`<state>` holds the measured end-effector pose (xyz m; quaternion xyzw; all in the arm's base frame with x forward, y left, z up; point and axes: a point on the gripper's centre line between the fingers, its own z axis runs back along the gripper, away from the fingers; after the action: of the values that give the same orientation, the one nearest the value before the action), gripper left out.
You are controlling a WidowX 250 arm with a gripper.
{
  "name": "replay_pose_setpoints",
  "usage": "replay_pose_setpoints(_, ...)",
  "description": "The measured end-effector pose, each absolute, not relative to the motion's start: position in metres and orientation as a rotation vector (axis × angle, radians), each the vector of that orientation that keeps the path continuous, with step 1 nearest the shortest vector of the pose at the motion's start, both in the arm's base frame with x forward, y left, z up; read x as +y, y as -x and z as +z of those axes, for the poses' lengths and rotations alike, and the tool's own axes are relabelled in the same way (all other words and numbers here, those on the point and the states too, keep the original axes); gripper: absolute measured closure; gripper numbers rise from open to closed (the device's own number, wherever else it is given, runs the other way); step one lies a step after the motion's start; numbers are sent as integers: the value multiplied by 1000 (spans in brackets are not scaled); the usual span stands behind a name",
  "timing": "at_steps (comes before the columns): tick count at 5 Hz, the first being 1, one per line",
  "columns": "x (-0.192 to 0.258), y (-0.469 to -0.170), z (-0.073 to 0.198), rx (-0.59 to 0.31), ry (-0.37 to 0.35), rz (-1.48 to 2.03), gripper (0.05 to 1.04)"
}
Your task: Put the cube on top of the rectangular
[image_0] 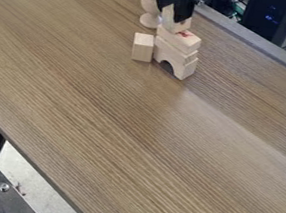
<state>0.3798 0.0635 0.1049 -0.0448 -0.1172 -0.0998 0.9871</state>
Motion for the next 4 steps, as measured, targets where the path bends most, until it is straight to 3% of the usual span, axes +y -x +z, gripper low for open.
replay_pose_setpoints(1,65,-381,105,-237,65,-197,494)
replay_pose_setpoints(2,64,-379,104,-225,72,-181,186)
replay_pose_setpoints(3,64,-378,102,-212,71,-181,77)
replay_pose_setpoints(4,63,-377,102,-205,78,-183,83)
